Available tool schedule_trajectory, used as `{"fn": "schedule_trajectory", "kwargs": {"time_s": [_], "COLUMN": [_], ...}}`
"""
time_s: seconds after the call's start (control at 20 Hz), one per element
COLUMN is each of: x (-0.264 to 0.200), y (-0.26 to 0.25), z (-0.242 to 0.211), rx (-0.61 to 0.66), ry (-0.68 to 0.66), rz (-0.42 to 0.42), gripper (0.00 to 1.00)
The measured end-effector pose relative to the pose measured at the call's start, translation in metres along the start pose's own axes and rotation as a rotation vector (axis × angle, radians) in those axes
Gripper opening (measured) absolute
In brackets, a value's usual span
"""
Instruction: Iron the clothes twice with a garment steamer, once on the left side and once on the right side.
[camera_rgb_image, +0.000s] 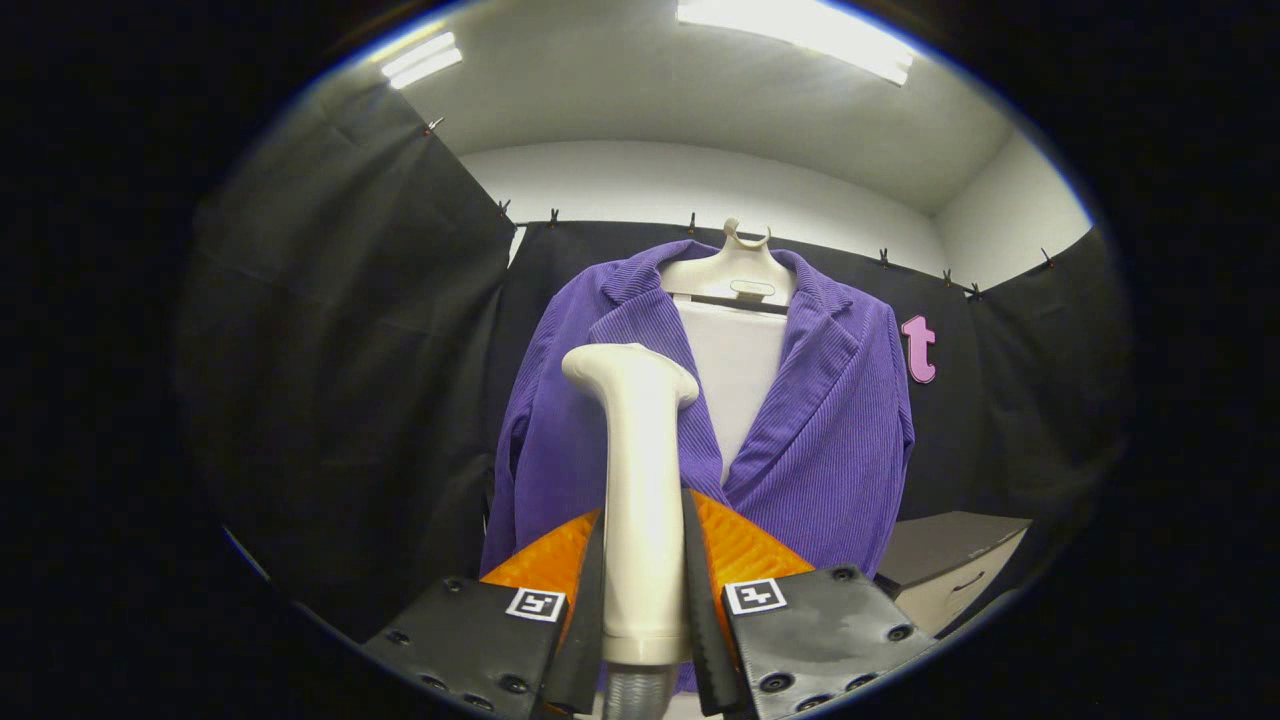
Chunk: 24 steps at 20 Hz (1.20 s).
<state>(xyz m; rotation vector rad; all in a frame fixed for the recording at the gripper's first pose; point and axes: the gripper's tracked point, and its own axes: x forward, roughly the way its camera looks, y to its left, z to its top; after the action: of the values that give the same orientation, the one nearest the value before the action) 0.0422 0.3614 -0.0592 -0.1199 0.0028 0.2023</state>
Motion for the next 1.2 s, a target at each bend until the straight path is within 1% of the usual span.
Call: {"fn": "schedule_trajectory", "kwargs": {"time_s": [0.4, 0.65, 0.95, 1.05, 1.2], "x": [-0.018, -0.02, -0.049, -0.045, -0.046], "y": [0.004, 0.007, 0.013, 0.014, 0.017], "z": [-0.031, -0.05, -0.078, -0.082, -0.103], "rx": [-0.022, -0.028, -0.051, -0.05, -0.037], "ry": [0.042, 0.077, 0.108, 0.121, 0.167], "rz": [-0.001, 0.009, 0.01, 0.012, 0.018], "gripper": [0.45, 0.45, 0.45, 0.45, 0.45]}}
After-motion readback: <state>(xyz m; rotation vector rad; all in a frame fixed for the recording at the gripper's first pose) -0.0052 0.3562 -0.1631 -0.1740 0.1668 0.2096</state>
